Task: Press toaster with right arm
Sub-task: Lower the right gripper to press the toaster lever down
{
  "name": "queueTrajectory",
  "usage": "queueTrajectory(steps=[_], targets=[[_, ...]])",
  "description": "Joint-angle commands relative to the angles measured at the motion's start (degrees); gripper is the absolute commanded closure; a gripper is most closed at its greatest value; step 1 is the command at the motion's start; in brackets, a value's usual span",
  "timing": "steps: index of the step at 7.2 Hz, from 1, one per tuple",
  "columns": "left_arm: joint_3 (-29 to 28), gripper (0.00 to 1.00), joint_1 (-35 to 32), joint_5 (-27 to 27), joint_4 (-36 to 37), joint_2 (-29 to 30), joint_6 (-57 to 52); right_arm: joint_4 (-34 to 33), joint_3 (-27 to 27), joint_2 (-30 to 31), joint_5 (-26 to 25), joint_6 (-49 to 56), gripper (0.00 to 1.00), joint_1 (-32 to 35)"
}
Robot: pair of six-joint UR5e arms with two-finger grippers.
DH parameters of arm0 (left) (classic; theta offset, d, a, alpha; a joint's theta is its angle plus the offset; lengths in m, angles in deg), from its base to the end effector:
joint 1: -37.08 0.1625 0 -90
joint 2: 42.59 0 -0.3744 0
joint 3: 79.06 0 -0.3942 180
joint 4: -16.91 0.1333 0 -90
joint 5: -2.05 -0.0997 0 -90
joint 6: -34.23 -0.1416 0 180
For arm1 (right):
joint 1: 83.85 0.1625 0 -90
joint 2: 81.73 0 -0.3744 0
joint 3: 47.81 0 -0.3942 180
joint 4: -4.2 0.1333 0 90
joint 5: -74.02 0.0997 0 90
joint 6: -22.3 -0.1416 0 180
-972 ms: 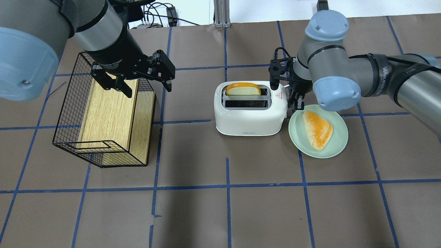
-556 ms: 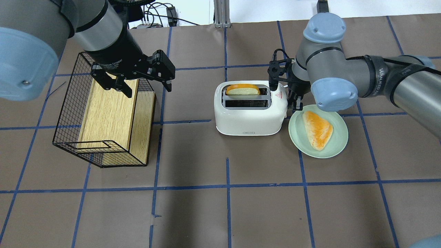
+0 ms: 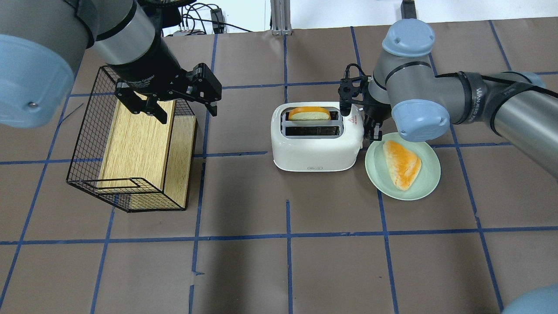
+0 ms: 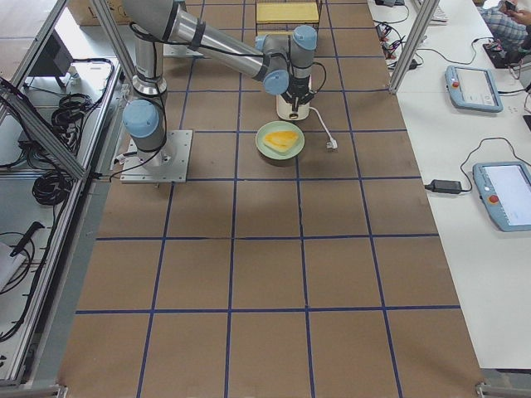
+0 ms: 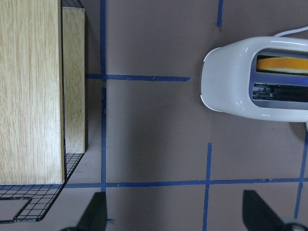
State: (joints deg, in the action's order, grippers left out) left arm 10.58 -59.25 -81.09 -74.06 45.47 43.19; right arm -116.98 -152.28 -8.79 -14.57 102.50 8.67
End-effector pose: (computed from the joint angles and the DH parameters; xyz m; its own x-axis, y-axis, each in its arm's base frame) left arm -0.2027 -0.4646 0.4143 -0.9916 -0.0439 0.1216 -0.0448 0.9990 -0.0043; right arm 0.1606 -0.5381 0.1721 -0.1267 -0.9919 -0.0102 -0.9916 0.1269 -0.0232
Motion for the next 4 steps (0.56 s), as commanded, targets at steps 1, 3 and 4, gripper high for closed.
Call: queueTrajectory(steps=[1,3,4], targets=[[0.0,0.0,0.0,0.0,0.0,0.0,0.0,-0.02,-0.3,-0.16,0.0,-0.04,0.77,0.02],[0.0,0.0,0.0,0.0,0.0,0.0,0.0,-0.37,-0.04,0.27,0.0,-0.48,0.77,0.02],[0.0,0.0,0.0,0.0,0.0,0.0,0.0,-0.37,1.36,0.89,0.35,-0.22,0.77,-0.76]])
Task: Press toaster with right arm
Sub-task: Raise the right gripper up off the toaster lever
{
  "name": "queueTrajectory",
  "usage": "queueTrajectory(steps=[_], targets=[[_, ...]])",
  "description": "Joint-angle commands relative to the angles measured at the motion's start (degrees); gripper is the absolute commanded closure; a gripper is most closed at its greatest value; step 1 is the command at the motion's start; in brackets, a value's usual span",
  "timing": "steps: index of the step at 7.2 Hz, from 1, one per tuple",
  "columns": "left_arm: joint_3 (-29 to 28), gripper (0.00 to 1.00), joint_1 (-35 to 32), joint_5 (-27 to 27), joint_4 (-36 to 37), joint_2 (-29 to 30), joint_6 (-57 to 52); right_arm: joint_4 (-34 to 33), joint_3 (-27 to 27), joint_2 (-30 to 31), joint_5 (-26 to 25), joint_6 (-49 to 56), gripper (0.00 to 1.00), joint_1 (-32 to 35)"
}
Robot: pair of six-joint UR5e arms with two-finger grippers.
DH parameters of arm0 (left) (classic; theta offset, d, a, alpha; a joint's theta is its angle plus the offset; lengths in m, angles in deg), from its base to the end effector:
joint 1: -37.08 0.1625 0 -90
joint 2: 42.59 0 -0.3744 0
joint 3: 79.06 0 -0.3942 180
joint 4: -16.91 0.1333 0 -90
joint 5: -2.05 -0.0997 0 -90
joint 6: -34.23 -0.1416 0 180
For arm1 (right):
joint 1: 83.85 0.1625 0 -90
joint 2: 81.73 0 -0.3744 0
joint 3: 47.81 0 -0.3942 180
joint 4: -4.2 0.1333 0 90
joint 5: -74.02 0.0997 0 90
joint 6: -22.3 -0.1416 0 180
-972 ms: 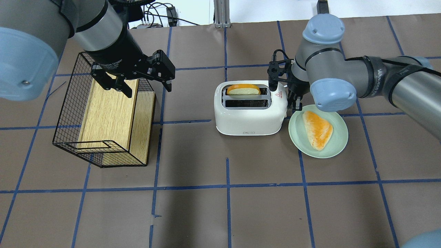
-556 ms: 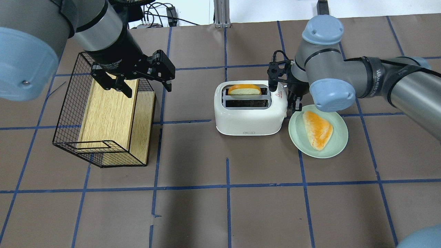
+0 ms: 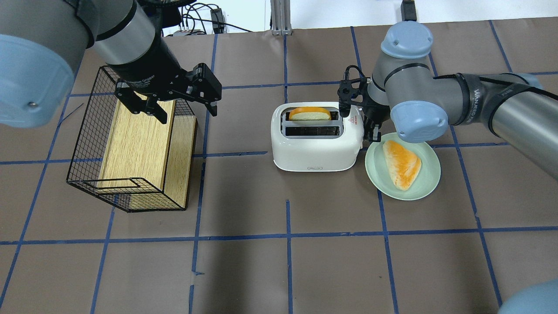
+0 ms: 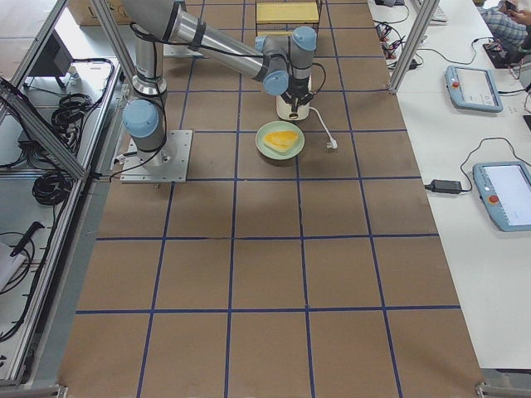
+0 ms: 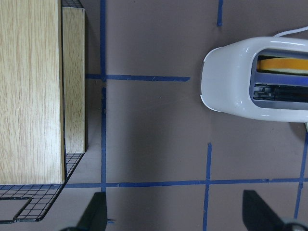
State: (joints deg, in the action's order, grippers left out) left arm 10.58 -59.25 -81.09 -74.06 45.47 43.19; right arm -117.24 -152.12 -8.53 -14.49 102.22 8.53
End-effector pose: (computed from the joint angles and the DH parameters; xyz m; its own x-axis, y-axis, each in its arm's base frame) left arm -0.2027 -0.4646 0.4143 -0.9916 -0.0439 0.1216 -0.0448 0.9990 -0.0043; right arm 0.1595 -0.5401 0.1763 -0.1339 -0.9910 0.0011 -0.9906 0.1338 -0.0266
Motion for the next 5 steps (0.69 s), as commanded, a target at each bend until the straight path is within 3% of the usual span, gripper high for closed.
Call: queueTrajectory(steps=[1,3,5], targets=[[0.0,0.0,0.0,0.0,0.0,0.0,0.0,2.15,3.56,1.68,-0.08,-0.29,0.77,-0.63],[0.0,0.0,0.0,0.0,0.0,0.0,0.0,17.12,13.12,4.4,0.01,-3.43,0.77,-0.63],[0.0,0.0,0.0,0.0,0.0,0.0,0.0,22.19,14.92,9.14,0.18,-10.12,0.77,-0.63]])
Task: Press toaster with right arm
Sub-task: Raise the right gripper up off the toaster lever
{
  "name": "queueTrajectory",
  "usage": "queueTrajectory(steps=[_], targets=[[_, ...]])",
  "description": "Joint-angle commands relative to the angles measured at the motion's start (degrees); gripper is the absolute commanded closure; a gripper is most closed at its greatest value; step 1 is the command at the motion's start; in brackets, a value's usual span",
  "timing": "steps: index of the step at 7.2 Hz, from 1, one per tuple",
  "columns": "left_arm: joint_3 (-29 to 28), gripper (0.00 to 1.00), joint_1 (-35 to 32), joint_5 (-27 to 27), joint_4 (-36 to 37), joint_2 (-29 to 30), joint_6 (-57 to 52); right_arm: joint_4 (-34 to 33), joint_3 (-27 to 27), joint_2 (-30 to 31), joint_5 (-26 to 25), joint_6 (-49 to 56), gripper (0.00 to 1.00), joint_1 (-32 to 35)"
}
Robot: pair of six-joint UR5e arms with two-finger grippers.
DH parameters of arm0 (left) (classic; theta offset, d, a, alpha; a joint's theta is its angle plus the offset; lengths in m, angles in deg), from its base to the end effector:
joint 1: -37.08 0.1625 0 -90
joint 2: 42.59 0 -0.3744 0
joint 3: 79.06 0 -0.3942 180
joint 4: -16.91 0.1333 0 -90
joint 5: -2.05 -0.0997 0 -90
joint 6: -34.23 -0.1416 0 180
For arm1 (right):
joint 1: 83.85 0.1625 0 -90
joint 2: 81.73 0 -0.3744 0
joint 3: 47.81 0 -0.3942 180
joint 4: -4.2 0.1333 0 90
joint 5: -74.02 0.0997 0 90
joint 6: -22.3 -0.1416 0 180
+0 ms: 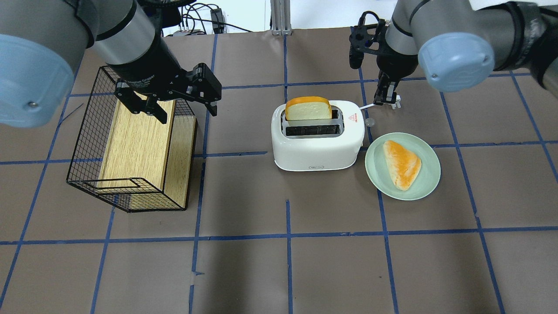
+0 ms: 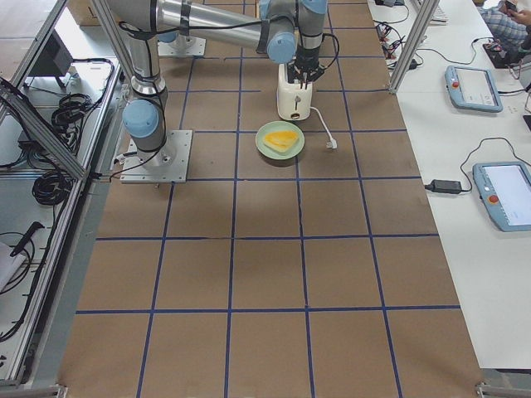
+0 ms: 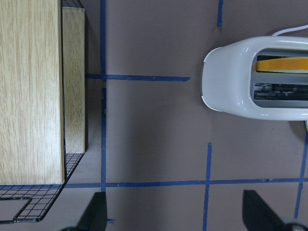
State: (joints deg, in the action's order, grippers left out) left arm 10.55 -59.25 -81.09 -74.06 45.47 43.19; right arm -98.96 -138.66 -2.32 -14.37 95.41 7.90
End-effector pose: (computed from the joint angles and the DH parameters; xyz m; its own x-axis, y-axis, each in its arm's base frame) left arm -0.2027 -0.4647 0.4145 -0.9916 -0.0438 0.1216 -0.0448 0.9990 -0.0048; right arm 0.1543 -0.5546 0.3138 -0.2611 -0.9651 0.0206 -0.9649 0.2603 -0.0356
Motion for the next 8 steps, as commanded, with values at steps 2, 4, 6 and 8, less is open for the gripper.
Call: queueTrajectory(steps=[2,4,6,8], targets=[[0.03,0.0,0.0,0.0,0.0,0.01,0.0,5.78,1.9,6.19,-0.2,-25.5,0.78,-0.25],[0.03,0.0,0.0,0.0,0.0,0.01,0.0,7.79,3.13,6.63,0.07,-48.65,0.76,-0.34],[0.03,0.0,0.0,0.0,0.0,0.01,0.0,16.72,11.18,3.23,-0.11,-65.54,0.77,-0.17],[0.03,0.0,0.0,0.0,0.0,0.01,0.0,17.56,12.02,2.42,-0.2,-74.06,0.77,0.18]])
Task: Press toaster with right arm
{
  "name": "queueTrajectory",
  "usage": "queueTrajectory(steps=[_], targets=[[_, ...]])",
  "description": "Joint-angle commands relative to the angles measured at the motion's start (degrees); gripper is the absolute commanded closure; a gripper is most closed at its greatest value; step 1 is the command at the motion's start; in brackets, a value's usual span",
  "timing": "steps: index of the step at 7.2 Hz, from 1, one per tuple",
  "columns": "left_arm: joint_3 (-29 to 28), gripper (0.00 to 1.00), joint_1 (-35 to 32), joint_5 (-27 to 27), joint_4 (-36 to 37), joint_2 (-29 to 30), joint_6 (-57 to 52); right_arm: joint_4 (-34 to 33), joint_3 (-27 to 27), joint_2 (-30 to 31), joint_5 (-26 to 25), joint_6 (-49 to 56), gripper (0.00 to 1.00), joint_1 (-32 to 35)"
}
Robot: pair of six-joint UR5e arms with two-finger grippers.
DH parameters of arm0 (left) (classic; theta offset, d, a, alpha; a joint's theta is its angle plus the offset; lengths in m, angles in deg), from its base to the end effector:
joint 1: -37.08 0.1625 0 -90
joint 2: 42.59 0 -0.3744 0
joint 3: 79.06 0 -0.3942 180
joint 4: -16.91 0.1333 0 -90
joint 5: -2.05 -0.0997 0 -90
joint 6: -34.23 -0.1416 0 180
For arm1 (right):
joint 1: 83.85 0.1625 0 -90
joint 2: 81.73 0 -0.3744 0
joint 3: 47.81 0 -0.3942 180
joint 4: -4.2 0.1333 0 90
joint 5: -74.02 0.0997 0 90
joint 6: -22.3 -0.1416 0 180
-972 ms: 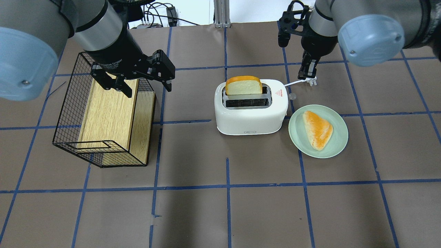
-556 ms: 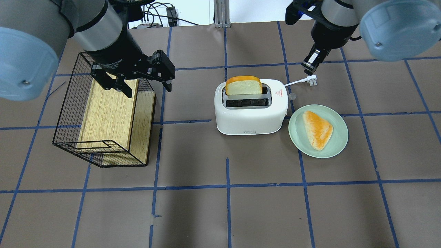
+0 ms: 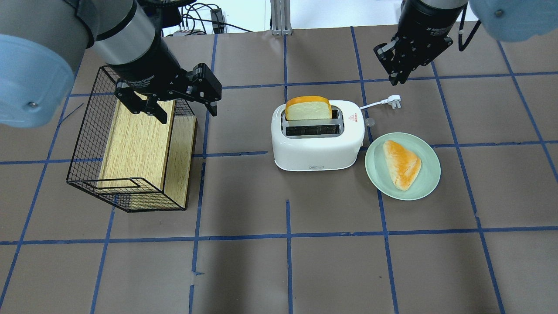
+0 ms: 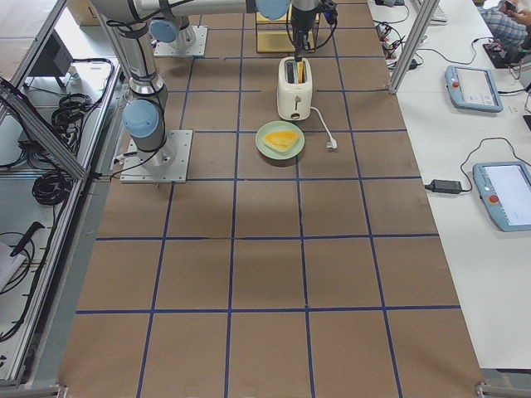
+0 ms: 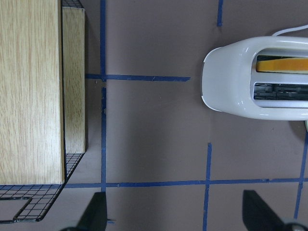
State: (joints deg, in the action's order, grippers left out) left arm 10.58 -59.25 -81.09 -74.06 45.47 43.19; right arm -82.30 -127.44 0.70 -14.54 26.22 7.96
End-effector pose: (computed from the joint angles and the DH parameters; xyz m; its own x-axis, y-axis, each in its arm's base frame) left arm -0.2027 -0.4646 0.4143 -0.9916 -0.0439 0.1216 -0.0448 0.9990 -0.0043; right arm 0.1539 -0.5364 0.4101 -0.9947 -0.0995 -0.0259 -0.0998 0.9950 0.0105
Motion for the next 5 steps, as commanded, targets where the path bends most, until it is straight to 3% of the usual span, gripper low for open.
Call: queueTrajectory(steps=[1,2,3,4,5], targets=[[0.0,0.0,0.0,0.0,0.0,0.0,0.0,1.15,0.7,-0.34,-0.11,-6.37,0.75,0.12],[0.0,0.0,0.0,0.0,0.0,0.0,0.0,0.89,0.7,0.09,-0.03,-11.69,0.57,0.12],[0.0,0.0,0.0,0.0,0.0,0.0,0.0,0.28,0.7,0.01,0.23,-12.18,0.15,0.12],[0.0,0.0,0.0,0.0,0.0,0.0,0.0,0.53,0.61,0.1,0.15,-11.75,0.0,0.12],[0.0,0.0,0.0,0.0,0.0,0.0,0.0,0.54,0.7,0.1,0.06,-11.4,0.0,0.12]])
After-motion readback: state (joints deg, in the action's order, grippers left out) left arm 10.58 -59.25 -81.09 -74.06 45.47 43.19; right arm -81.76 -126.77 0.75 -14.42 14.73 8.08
